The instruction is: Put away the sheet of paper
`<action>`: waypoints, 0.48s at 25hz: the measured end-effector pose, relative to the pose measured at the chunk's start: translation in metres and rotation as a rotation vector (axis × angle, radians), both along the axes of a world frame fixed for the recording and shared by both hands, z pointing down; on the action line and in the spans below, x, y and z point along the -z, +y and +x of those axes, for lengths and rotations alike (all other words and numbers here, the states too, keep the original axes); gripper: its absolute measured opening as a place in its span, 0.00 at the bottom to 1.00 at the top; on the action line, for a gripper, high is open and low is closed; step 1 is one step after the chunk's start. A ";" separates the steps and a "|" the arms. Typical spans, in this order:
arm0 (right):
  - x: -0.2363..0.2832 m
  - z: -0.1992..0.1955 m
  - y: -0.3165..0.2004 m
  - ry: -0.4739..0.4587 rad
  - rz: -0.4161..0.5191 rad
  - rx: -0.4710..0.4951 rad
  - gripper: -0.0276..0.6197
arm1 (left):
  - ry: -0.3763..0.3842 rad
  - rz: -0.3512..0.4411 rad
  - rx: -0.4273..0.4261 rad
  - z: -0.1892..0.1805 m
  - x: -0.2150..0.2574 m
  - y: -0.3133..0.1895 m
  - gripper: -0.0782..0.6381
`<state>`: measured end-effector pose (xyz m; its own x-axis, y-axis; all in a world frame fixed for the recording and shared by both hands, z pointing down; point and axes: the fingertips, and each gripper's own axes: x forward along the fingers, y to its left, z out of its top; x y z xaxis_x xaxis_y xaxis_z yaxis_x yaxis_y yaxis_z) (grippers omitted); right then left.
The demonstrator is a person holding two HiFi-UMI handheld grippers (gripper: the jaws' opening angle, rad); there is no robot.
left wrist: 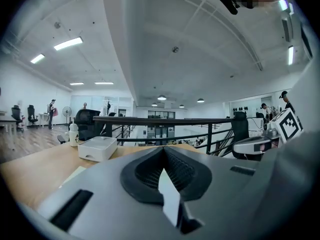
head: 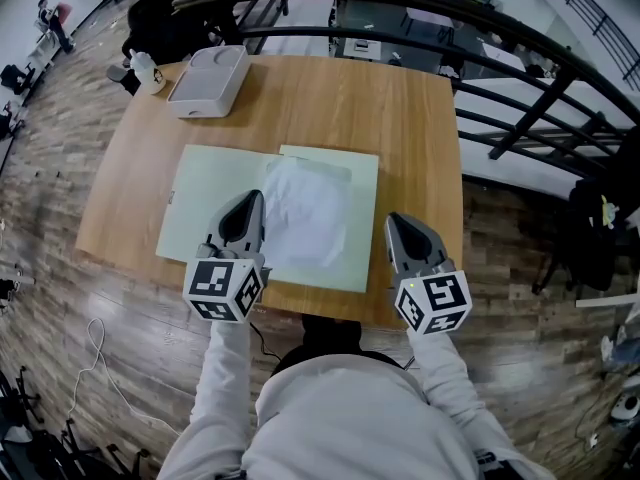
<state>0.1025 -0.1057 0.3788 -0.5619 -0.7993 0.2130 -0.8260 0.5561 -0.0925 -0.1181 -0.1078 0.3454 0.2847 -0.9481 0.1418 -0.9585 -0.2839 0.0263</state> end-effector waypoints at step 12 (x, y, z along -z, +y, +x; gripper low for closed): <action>0.013 0.016 0.006 0.017 0.068 -0.007 0.08 | 0.019 0.016 0.045 0.001 0.004 0.031 0.13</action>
<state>0.1182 -0.0995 0.3662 -0.5535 -0.8158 0.1674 -0.8307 0.5552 -0.0410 -0.1168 -0.0763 0.3412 0.2445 -0.9620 0.1216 -0.9696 -0.2414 0.0399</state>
